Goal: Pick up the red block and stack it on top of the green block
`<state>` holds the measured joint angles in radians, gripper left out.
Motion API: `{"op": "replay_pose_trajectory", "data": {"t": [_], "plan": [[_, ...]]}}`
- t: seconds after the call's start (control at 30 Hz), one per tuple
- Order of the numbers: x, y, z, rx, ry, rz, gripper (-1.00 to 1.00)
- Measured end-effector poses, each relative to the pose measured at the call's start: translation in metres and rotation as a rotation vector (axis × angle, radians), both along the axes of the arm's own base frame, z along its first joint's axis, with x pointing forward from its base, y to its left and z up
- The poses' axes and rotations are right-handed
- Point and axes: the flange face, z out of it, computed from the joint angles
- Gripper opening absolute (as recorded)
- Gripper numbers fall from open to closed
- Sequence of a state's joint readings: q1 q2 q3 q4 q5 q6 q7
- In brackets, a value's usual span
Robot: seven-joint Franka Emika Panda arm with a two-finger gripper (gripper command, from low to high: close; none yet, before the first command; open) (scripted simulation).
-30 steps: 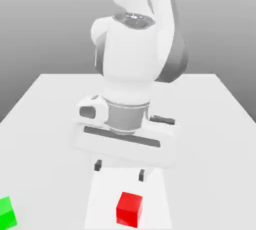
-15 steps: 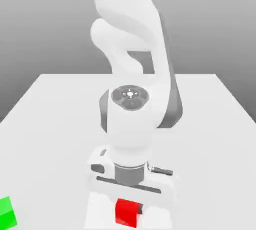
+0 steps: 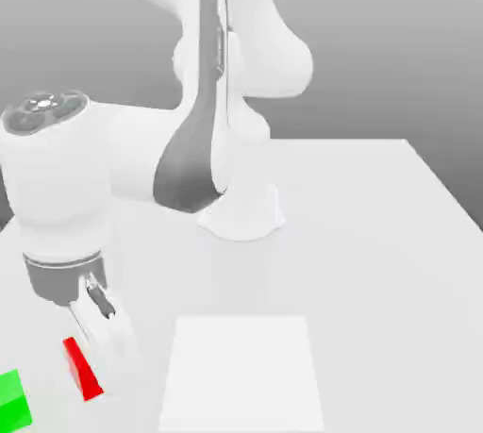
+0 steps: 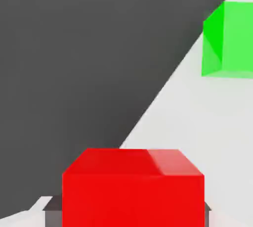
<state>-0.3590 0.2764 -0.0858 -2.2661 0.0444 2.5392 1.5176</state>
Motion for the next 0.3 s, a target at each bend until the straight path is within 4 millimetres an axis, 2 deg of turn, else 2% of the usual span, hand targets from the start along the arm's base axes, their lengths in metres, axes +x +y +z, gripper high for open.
{"op": "replay_pose_trajectory", "data": {"t": [0.03,0.07,0.1,0.17,0.2,0.3], "plan": [[-0.005,-0.023,0.003,-0.001,-0.001,-0.087,-1.0],[-0.009,-0.043,-0.002,-0.001,-0.002,-0.163,-1.0],[-0.011,-0.054,-0.013,-0.001,-0.002,-0.2,-1.0],[-0.013,-0.061,-0.041,-0.002,-0.003,-0.228,-1.0],[-0.013,-0.062,-0.051,-0.002,-0.002,-0.233,1.0],[-0.013,-0.062,-0.051,-0.002,-0.002,-0.233,1.0]]}}
